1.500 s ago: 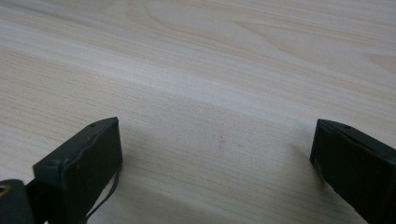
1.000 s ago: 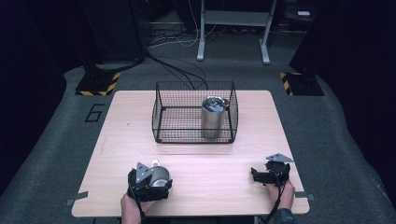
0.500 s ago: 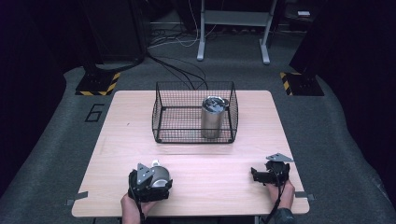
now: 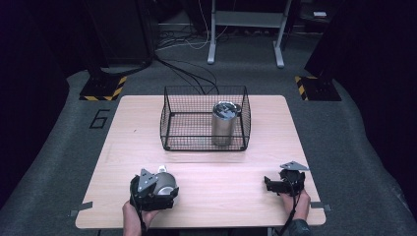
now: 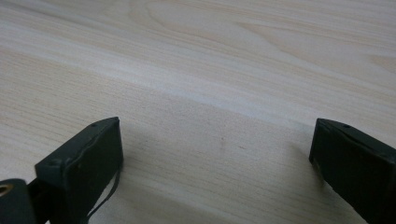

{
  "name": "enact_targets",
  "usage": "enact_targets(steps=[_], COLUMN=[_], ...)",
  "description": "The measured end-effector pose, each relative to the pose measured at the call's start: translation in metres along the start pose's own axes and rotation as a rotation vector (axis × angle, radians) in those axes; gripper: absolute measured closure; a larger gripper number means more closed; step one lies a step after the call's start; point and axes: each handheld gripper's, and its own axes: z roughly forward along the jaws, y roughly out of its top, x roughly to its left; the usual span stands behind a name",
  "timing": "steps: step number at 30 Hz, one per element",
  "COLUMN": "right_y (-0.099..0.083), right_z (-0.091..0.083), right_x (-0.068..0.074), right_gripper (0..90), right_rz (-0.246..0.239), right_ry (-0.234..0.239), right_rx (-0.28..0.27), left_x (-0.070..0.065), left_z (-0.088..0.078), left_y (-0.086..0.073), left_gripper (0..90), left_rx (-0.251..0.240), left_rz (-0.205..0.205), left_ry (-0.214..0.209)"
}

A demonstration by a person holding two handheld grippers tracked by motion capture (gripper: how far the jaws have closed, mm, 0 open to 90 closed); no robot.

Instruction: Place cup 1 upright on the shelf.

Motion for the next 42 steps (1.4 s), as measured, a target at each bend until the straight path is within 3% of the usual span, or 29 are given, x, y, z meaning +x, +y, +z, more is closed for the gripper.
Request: enact_targets(steps=[8, 16, 31, 42], right_y=[0.0, 0.0, 0.0, 0.0], right_z=[0.0, 0.0, 0.0, 0.0], right_x=[0.0, 0.0, 0.0, 0.0], right_gripper=[2.3, 2.2, 2.2, 2.2], right_rz=[0.0, 0.0, 0.0, 0.0], right_ry=[0.0, 0.0, 0.0, 0.0], right_rx=[0.0, 0.0, 0.0, 0.0], left_x=[0.007, 0.011, 0.012, 0.012], left_z=[-0.004, -0.006, -0.005, -0.003], left_y=[0.009, 0.023, 0.044, 0.062], left_gripper=[6.2, 6.2, 6.2, 6.2], left_rx=[0.003, -0.004, 0.001, -0.004], left_rz=[0.009, 0.044, 0.114, 0.14], left_ry=[-0.028, -0.051, -0.077, -0.094])
